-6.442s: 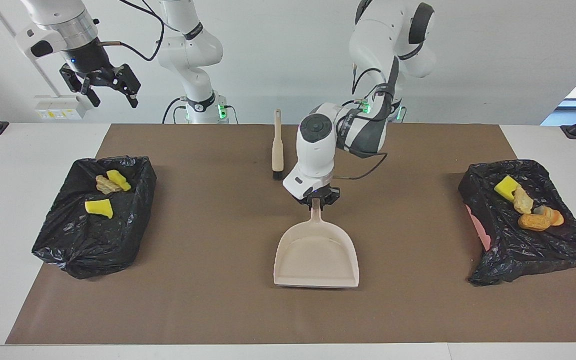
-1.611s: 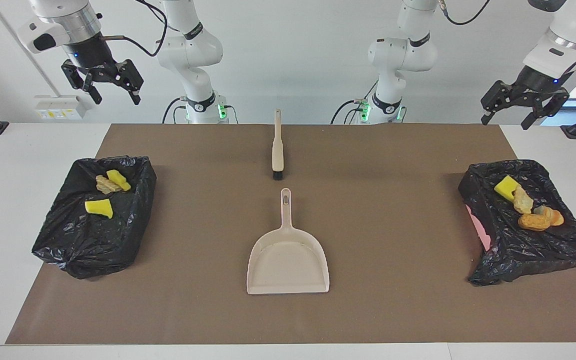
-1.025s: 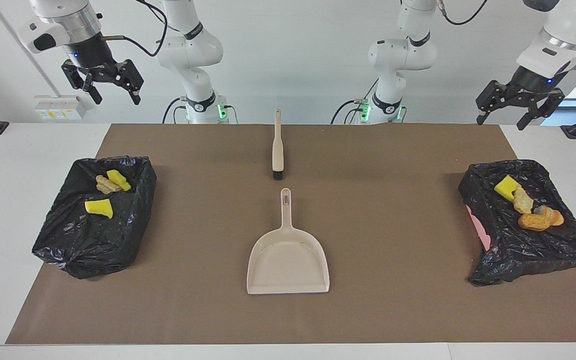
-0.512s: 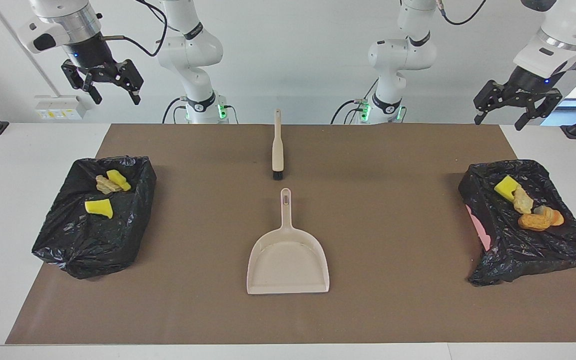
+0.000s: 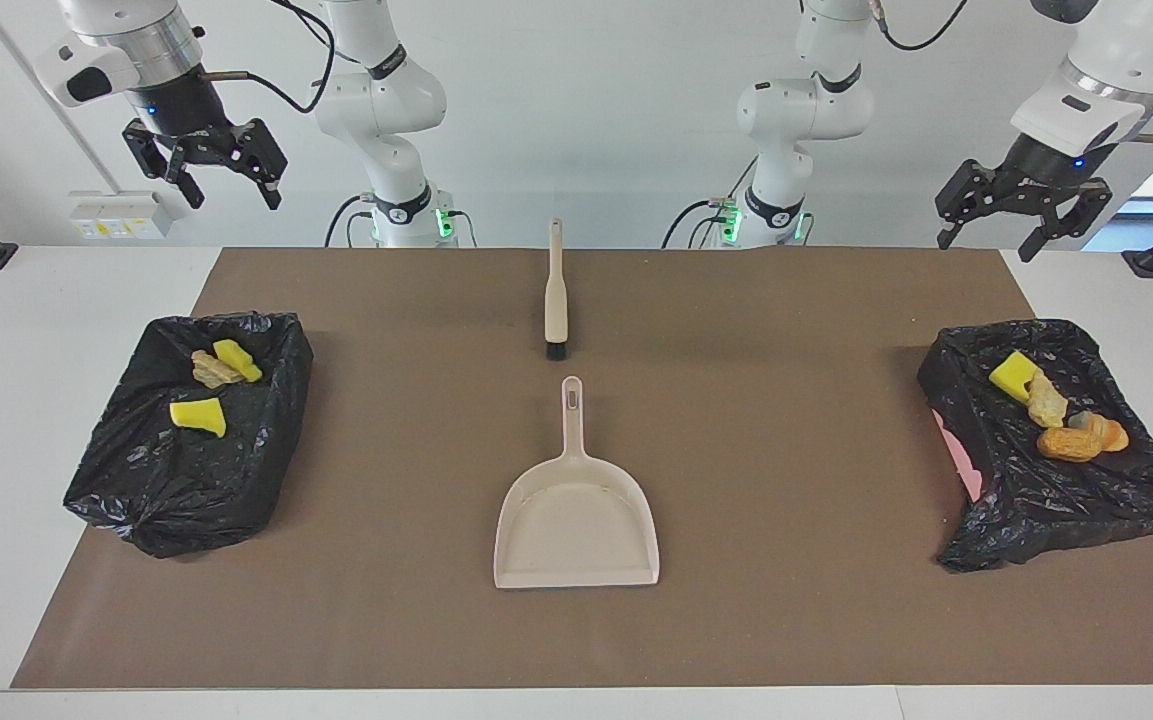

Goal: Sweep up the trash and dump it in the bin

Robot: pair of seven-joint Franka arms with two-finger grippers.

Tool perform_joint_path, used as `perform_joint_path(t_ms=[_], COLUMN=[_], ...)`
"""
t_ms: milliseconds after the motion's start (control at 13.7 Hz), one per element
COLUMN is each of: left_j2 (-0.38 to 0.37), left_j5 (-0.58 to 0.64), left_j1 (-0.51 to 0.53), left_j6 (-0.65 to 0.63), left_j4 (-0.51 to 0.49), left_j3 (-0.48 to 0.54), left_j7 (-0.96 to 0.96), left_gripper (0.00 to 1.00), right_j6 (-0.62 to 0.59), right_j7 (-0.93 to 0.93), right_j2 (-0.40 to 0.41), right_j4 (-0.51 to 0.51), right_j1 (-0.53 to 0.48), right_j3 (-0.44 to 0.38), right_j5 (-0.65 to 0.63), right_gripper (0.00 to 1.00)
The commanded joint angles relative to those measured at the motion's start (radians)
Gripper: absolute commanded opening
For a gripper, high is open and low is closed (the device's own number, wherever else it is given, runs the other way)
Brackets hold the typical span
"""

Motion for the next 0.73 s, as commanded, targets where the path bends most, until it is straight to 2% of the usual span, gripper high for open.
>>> perform_joint_path(t_ms=[0,659], left_j2=[0.000,0.000], left_j5=[0.019,0.020], left_j1=[0.024,0.017], left_j6=[-0.015,-0.017], left_j4=[0.012,0.012], left_j3=[-0.012,-0.012], left_j7=[-0.005,-0.007], left_gripper=[1.00,1.00], right_j6=[-0.017,-0.017], right_j7=[-0.007,-0.007], right_j2=[-0.006,-0.006], right_j4=[0.004,0.006], right_j1=[-0.006,-0.005], right_j3=[0.005,0.005], right_j5=[-0.001,-0.001], right_gripper=[1.00,1.00])
